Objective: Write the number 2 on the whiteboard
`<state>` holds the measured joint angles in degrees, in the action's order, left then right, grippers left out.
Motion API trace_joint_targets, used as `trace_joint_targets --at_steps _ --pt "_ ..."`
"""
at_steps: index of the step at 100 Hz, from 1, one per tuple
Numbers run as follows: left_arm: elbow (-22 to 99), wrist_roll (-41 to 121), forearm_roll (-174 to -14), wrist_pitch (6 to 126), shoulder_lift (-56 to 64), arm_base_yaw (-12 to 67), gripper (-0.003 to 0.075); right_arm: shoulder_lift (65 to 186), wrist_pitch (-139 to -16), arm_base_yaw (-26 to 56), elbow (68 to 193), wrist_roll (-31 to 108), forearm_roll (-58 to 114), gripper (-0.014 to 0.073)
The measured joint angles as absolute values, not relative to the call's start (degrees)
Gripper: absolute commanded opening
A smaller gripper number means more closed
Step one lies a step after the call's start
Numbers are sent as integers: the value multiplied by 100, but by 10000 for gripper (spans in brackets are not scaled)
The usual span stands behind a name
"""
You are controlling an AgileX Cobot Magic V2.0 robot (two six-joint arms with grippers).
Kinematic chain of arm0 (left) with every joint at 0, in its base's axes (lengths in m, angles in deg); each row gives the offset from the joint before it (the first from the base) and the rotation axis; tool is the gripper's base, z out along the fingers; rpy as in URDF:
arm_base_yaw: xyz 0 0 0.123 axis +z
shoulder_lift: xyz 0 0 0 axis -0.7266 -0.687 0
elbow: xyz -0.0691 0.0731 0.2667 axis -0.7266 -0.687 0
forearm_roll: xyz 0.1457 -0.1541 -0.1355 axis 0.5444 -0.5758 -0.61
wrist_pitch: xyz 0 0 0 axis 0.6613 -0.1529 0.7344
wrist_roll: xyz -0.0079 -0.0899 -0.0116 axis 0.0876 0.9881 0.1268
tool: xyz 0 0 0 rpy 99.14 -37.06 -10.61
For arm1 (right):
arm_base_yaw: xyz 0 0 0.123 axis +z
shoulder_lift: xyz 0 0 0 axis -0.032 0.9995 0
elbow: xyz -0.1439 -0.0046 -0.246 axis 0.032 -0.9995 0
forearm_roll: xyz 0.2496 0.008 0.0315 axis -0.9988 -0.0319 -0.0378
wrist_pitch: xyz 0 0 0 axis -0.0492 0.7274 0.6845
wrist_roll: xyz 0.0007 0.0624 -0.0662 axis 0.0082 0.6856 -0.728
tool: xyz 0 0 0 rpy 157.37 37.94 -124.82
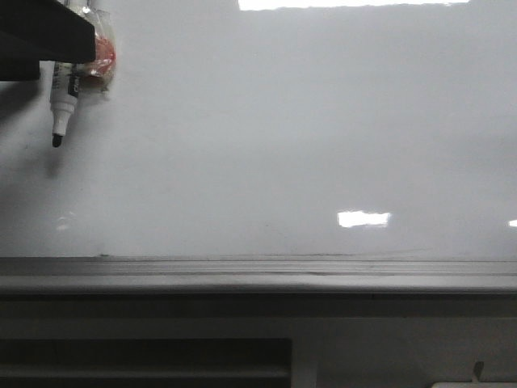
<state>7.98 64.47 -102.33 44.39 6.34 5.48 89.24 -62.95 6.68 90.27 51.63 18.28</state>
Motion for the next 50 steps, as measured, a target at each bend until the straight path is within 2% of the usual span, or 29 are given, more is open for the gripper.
trace_joint_targets --at_steps 7,13,14,15,18,50 --pt "811 6447 -10211 4388 561 548 208 8924 -6295 668 9027 5157 1828 444" --pt "815 6447 -10173 4366 534 548 66 8924 -6295 672 9027 5157 1828 444" --pt "815 6447 -10170 4366 534 548 66 8924 -6295 672 9027 5157 1828 444" --pt "815 6447 -10159 4366 534 548 24 8924 -6295 672 9027 5157 1828 444" --pt "815 6447 -10148 4366 534 548 -22 8924 -6295 672 9027 5157 1828 444" --pt "896 6445 -9657 4637 574 544 -20 8924 -6233 708 9070 5135 1756 444"
